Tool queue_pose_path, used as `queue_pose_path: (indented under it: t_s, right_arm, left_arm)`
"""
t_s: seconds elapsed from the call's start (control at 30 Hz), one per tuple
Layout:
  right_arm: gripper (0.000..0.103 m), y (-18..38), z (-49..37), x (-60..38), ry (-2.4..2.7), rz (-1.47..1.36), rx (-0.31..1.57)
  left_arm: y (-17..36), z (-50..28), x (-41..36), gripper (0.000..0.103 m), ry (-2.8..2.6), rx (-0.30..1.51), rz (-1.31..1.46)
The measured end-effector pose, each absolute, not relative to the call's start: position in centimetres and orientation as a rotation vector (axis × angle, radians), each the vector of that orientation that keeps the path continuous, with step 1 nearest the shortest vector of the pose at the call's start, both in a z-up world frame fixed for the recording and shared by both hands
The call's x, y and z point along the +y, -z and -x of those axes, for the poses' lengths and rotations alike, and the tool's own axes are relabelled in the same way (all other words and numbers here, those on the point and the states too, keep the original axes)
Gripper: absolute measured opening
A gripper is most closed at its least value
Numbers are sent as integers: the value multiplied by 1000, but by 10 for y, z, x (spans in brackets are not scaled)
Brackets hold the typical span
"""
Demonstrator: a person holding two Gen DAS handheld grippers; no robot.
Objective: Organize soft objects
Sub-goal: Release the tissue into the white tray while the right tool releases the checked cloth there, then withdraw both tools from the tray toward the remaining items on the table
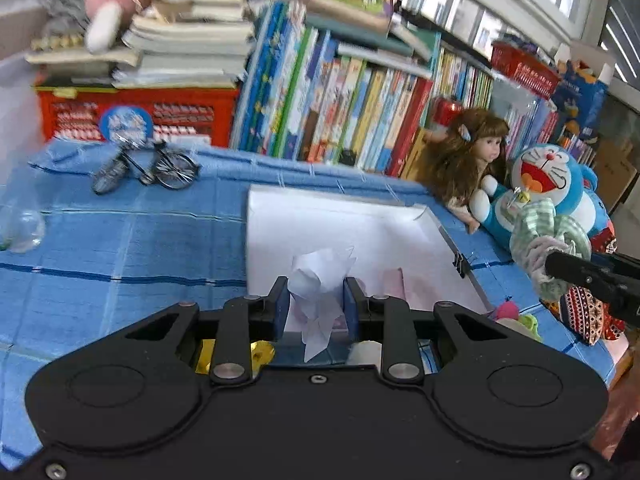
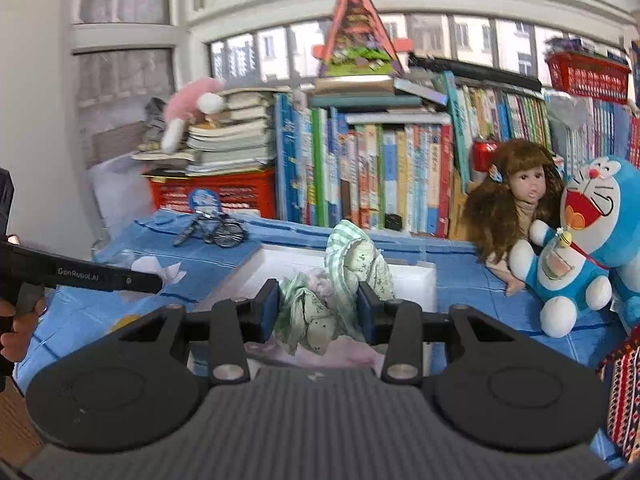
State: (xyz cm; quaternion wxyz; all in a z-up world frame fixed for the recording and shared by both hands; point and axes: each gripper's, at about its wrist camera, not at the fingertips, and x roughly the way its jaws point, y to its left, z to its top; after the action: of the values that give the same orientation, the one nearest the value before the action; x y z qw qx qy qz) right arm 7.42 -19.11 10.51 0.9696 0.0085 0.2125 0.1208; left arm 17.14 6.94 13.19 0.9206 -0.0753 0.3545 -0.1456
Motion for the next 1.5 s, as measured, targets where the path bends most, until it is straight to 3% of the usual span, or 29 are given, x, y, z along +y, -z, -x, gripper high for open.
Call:
queue_pose_path:
  t_s: [0.43, 1.07, 1.27, 1.33, 1.5]
  right_arm:
    - [47, -58, -179, -229, -215, -136, 760]
    - [48, -16, -218, -230, -258, -219, 879]
    - [54, -18, -222, -222, -270, -216, 880]
    - [70, -19, -222, -224, -273, -227, 879]
    - [76, -24, -217, -232, -277, -271, 862]
  left_arm:
    - [-79, -262, 30, 27, 269, 934, 97]
    - [-48, -294, 13, 27, 285, 1017, 79]
    - [-50, -291, 11, 39, 283, 1012, 66]
    - [-53, -289, 12, 48, 271, 1005, 59]
    - [-61, -283, 17, 61, 264, 973, 56]
